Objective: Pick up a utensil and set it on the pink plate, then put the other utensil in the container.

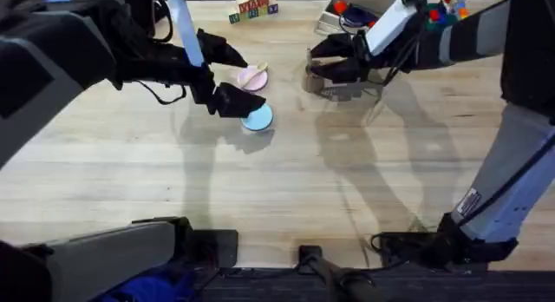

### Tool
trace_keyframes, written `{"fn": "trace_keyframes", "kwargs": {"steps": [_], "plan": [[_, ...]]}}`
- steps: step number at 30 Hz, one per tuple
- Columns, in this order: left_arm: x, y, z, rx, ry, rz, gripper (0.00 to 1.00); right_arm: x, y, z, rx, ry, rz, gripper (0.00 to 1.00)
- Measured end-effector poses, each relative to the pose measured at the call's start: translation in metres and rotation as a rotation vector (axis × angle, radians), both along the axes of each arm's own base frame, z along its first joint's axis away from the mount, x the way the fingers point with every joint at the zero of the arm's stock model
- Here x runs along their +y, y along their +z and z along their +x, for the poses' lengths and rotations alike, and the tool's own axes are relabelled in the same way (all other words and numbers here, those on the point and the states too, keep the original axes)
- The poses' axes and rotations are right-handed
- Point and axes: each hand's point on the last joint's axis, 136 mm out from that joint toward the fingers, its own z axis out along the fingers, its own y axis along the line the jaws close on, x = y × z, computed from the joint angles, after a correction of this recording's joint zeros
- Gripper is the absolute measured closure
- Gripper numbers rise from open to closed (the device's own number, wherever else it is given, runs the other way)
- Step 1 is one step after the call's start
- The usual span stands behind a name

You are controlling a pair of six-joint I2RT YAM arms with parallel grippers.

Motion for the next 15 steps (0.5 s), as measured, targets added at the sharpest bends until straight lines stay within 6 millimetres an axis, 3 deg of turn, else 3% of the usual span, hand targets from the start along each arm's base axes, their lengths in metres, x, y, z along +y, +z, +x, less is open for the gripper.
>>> {"fn": "trace_keyframes", "kwargs": {"steps": [2, 5, 7, 15], "plan": [[0.0, 0.0, 0.0, 0.0, 0.0, 0.0, 0.006, 0.0, -0.0001, -0.0001, 0.007, 0.0, 0.0, 0.486], [0.0, -0.0001, 0.0, 0.001, 0.0, 0.0, 0.005, 0.0, 0.0, -0.0001, 0.011, 0.0, 0.0, 0.06], [0.0, -0.0001, 0.0001, 0.0, 0.0, 0.0, 0.006, 0.0, 0.0001, -0.0001, 0.011, 0.0, 0.0, 0.011], [0.0, -0.0001, 0.0, 0.001, 0.0, 0.0, 0.005, 0.0, -0.0001, -0.0001, 0.021, -0.001, 0.0, 0.006]]}}
